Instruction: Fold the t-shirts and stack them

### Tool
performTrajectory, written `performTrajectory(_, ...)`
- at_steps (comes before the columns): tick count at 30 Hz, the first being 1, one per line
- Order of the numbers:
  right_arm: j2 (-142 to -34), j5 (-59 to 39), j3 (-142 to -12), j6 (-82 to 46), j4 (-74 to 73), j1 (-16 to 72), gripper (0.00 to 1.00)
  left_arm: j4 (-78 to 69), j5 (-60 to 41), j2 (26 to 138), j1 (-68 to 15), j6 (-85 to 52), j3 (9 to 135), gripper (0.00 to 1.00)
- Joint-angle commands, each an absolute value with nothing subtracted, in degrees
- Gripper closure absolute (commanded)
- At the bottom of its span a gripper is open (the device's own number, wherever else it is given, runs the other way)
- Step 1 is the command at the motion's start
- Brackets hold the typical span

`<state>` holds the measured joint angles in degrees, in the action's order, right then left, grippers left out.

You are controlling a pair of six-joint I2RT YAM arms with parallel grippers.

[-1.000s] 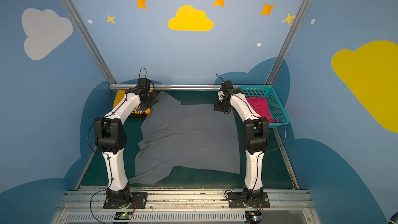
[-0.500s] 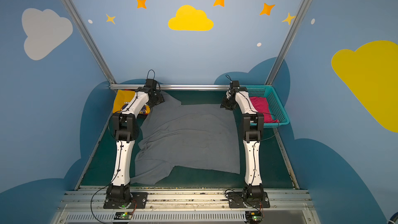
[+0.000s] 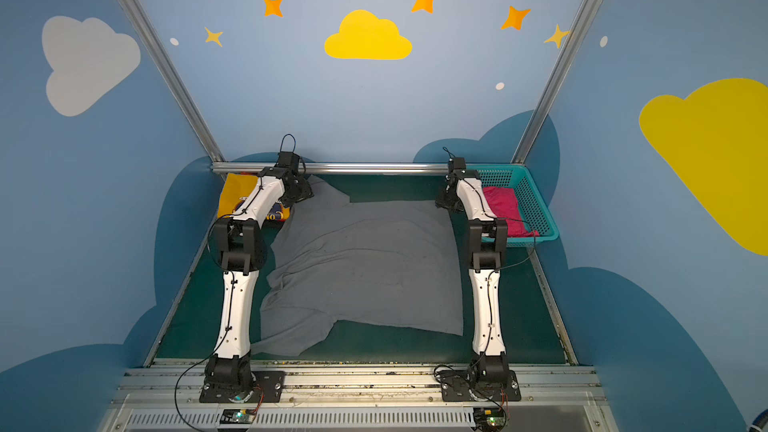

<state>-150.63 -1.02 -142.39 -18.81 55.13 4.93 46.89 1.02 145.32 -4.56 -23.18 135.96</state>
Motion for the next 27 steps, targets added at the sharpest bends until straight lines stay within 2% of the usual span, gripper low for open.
performTrajectory(1,-153.54,2.18,-147.16,-20.2,57.77,4.4,0.49,48.17,1.6,146.23,-4.16,-22.74,136.32,0.28)
performTrajectory(6,-154.73,-1.6,-147.83,-22.01,57.86,3.05,0.47,48.16,1.24,146.51,-3.93,-23.26,136.32,0.28)
performTrajectory(10,-156.72,-6.71,-148.04,-22.98,58.53,2.71,0.49,48.16,0.55,146.36,-3.79,-23.39,136.32,0.28)
performTrajectory(21,-157.29,-8.23,-148.01,-21.63,59.92,3.51,0.88,48.65,0.09,145.46,-3.63,-22.65,136.32,0.28)
performTrajectory(27,-154.0,-6.36,-146.83,-19.54,60.08,3.56,1.0,48.69,-0.44,144.85,-3.55,-22.57,136.3,0.29)
